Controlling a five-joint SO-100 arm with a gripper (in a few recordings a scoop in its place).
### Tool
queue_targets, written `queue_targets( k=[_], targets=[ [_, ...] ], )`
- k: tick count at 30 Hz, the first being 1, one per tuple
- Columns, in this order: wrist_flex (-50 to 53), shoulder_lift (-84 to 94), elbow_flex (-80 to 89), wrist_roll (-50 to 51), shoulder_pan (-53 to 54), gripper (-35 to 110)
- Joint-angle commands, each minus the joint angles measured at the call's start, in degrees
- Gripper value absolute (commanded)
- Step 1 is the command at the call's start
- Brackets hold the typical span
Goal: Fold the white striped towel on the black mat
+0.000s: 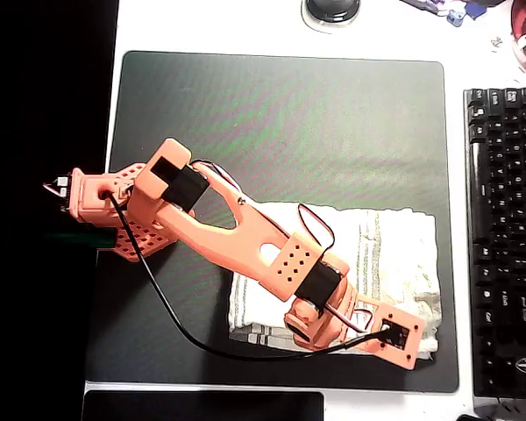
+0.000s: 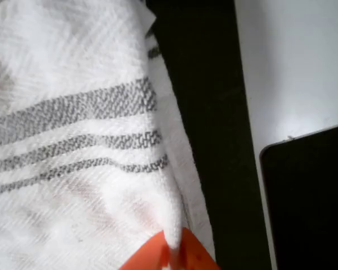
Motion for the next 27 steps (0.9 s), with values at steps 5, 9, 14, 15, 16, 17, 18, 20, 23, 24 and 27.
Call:
queue_targets(
  k=[5, 9, 14, 15, 16, 17, 18, 20, 23, 24, 27],
  targets=[
    [-4.04, 5.62, 5.01, -4.48, 1.05, 11],
    [-1.23, 11.95, 6.50, -4.04, 0.00, 12],
    [1.93, 21.27, 8.70, -3.96, -1.93, 12],
    [2.99, 22.41, 8.70, -3.60, -2.90, 12],
    [3.87, 23.38, 8.70, -2.90, -4.04, 12],
    [4.66, 24.43, 8.79, -1.85, -5.45, 12],
    [5.71, 25.05, 8.79, -0.79, -7.03, 12],
    [7.03, 26.10, 8.88, 1.67, -10.37, 12],
    [7.73, 27.16, 9.93, 5.27, -15.47, 12],
    [8.17, 27.51, 10.46, 6.33, -17.14, 12],
    [10.11, 29.27, 12.66, 9.05, -22.15, 12]
  ],
)
